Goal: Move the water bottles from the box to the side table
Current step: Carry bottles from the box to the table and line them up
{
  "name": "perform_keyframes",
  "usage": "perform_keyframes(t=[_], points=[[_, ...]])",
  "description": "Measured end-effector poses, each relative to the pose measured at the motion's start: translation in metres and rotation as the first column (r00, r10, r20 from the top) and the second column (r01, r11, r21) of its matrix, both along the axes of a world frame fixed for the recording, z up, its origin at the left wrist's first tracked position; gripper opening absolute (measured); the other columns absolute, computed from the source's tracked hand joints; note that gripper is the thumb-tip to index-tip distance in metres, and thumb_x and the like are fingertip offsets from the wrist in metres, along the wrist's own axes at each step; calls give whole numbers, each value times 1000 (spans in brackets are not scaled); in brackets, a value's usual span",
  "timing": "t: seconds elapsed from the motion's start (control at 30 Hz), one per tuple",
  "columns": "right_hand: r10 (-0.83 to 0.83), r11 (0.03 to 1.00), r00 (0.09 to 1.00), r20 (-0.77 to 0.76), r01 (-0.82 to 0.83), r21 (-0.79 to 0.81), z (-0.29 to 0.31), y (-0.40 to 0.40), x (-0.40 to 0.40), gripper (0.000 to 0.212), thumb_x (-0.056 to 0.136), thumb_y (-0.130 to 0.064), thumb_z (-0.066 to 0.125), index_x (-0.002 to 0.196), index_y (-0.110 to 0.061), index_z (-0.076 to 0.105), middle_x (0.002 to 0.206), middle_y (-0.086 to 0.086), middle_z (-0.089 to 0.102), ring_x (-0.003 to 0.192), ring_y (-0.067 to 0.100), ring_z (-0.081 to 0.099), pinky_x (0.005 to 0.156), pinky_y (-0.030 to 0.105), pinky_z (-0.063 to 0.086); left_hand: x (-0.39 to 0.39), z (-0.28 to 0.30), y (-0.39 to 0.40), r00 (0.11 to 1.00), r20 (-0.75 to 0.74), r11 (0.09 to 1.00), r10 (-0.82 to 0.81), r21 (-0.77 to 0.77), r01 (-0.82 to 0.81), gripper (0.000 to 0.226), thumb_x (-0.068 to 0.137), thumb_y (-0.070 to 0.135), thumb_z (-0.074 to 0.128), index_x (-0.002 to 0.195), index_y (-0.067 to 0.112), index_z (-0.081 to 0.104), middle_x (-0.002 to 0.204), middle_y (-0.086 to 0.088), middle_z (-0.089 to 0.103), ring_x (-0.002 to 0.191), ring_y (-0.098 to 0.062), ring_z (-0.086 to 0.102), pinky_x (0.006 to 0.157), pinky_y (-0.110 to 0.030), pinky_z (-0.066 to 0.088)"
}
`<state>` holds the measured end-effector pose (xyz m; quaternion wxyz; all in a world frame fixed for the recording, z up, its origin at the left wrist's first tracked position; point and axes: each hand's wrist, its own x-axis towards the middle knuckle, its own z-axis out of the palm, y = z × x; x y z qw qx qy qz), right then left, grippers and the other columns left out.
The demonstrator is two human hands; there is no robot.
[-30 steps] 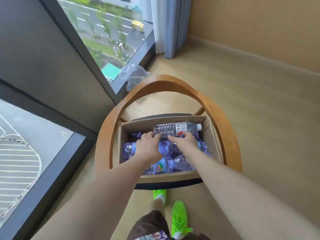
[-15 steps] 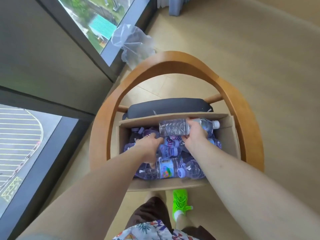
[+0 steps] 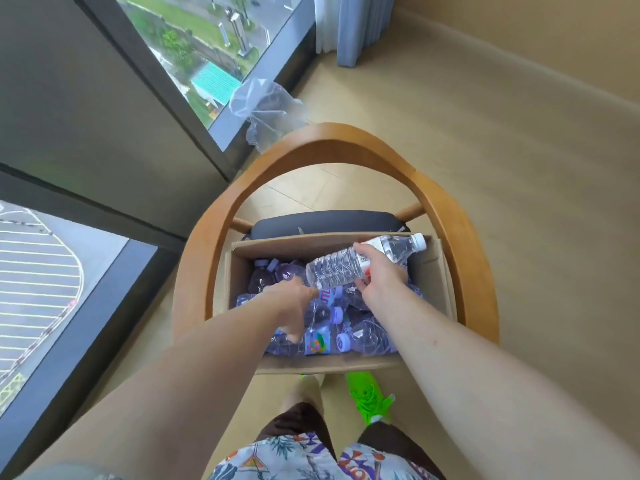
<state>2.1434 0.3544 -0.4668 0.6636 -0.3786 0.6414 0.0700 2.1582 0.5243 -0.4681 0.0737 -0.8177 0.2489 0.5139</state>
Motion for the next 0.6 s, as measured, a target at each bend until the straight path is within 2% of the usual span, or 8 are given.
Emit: perform_keyframes(t=[0.1, 0.17, 0.2, 0.27, 0.33, 0.4, 0.5, 0.6], points=[[59, 997, 995, 77, -55, -60, 17, -4, -8, 93, 58, -14, 95, 137, -16, 48, 119, 12, 64, 93, 22, 63, 69, 33, 54, -15, 19, -2, 998, 35, 998, 60, 19, -60, 87, 63, 28, 90, 140, 23, 48, 121, -6, 46, 105, -30, 60, 84, -41, 57], [160, 980, 980, 118, -143, -137, 29, -9, -18, 83, 54, -14, 96, 124, -20, 52, 110, 9, 67, 84, 20, 62, 63, 31, 53, -26, 36, -2, 991, 79, 994, 108, 23, -110, 84, 62, 29, 89, 136, 21, 51, 120, -4, 49, 105, -29, 62, 87, -44, 59], [211, 968, 968, 139, -187, -169, 35, -12, -22, 78, 52, -14, 96, 117, -21, 52, 107, 7, 68, 83, 20, 62, 67, 32, 54, -31, 46, -1, 986, 108, 991, 130, 19, -132, 86, 61, 29, 89, 137, 22, 50, 116, -2, 47, 107, -29, 62, 88, -44, 59], [287, 944, 937, 197, -243, -221, 51, -17, -30, 70, 51, -14, 96, 105, -25, 53, 106, 2, 68, 92, 22, 64, 84, 38, 56, -44, 67, 1, 969, 167, 982, 183, 7, -187, 90, 60, 29, 89, 140, 25, 47, 111, 0, 42, 110, -30, 61, 89, -44, 58], [369, 913, 892, 261, -295, -281, 68, -22, -36, 73, 49, -15, 95, 109, -26, 56, 109, -2, 68, 102, 25, 66, 93, 41, 56, -59, 87, 4, 940, 235, 968, 248, -12, -252, 89, 61, 29, 89, 140, 23, 47, 109, -1, 46, 109, -30, 61, 88, -43, 58], [481, 862, 826, 294, -383, -333, 90, -22, -42, 83, 47, -19, 96, 120, -25, 57, 116, -2, 67, 105, 25, 65, 92, 43, 55, -74, 107, 9, 893, 305, 942, 331, -47, -334, 83, 62, 34, 90, 132, 19, 48, 111, -4, 56, 105, -29, 63, 85, -41, 59], [608, 788, 702, 371, -476, -391, 123, -15, -51, 64, 48, -18, 96, 97, -29, 56, 97, -7, 69, 89, 17, 67, 68, 31, 52, -97, 133, 22, 775, 358, 853, 520, -168, -495, 81, 65, 41, 90, 128, 22, 44, 112, -2, 61, 98, -24, 62, 82, -40, 60], [735, 678, 543, 406, -591, -438, 152, 10, -61, 68, 46, -21, 98, 103, -28, 62, 97, -2, 72, 88, 23, 71, 77, 39, 61, -123, 158, 39, 627, 417, 751, 657, -295, -591, 86, 62, 45, 88, 134, 29, 44, 109, 3, 61, 97, -20, 61, 82, -40, 60]])
